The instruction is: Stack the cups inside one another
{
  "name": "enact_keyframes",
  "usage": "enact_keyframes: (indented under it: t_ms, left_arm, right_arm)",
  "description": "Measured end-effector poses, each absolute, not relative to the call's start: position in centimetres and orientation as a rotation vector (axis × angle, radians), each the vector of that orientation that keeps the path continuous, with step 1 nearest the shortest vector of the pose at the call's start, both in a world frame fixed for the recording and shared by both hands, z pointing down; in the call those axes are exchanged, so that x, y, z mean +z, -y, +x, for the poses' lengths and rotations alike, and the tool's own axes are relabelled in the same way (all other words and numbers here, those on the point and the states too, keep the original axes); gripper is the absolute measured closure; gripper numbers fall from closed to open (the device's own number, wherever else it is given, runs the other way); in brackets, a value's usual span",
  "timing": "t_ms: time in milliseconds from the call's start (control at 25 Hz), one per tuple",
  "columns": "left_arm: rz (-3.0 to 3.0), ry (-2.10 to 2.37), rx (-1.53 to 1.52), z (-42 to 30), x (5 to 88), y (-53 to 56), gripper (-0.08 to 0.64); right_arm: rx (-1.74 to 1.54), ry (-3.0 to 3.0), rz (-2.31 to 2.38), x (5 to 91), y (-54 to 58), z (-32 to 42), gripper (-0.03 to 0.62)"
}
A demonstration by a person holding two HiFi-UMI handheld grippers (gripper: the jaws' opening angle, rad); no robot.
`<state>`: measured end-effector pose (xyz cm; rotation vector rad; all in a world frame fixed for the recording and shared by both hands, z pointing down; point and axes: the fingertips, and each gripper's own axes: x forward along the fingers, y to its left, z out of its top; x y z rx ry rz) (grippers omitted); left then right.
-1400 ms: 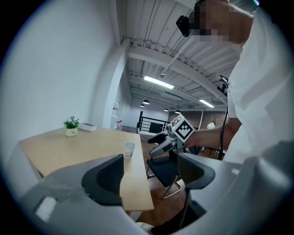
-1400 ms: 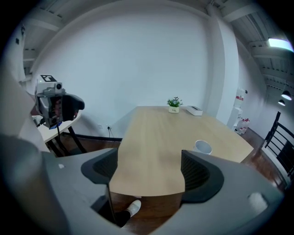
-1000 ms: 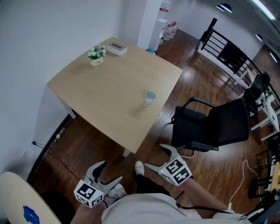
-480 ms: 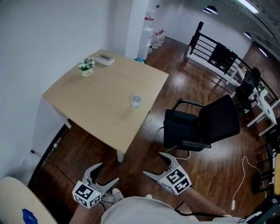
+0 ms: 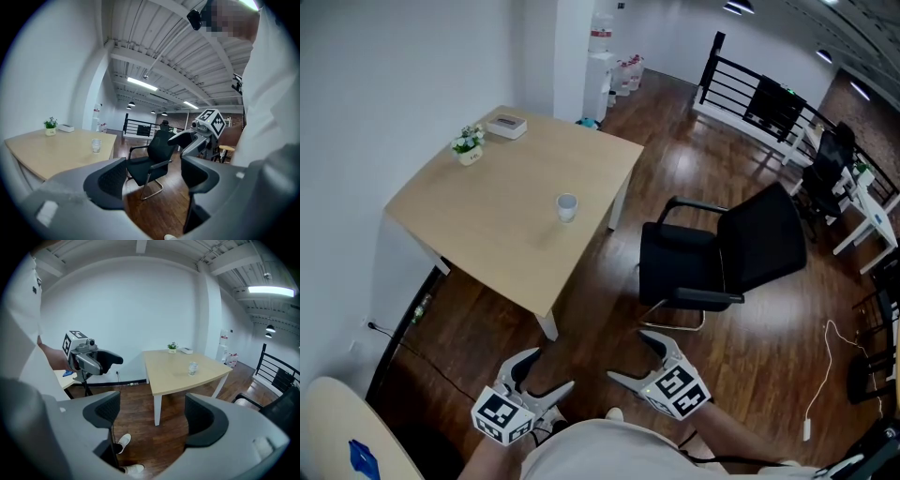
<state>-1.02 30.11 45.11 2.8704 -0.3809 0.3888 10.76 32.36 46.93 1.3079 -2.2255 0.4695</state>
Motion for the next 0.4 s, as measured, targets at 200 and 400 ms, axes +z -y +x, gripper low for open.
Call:
enact_keyframes:
  t_ms: [200,400]
  left_arm:
    - [2.863,0.404,0.406,-0.2,45.3,-31.4,0.175]
    - [2.865,0.417,0.409,0.0,45.2,-32.1,0.175]
  right_arm:
    - [0.468,2.237,1.293,47.2,-33.2,11.9,0.166]
    - [0.464,2.238,1.289,47.2,-33.7,12.5,0.166]
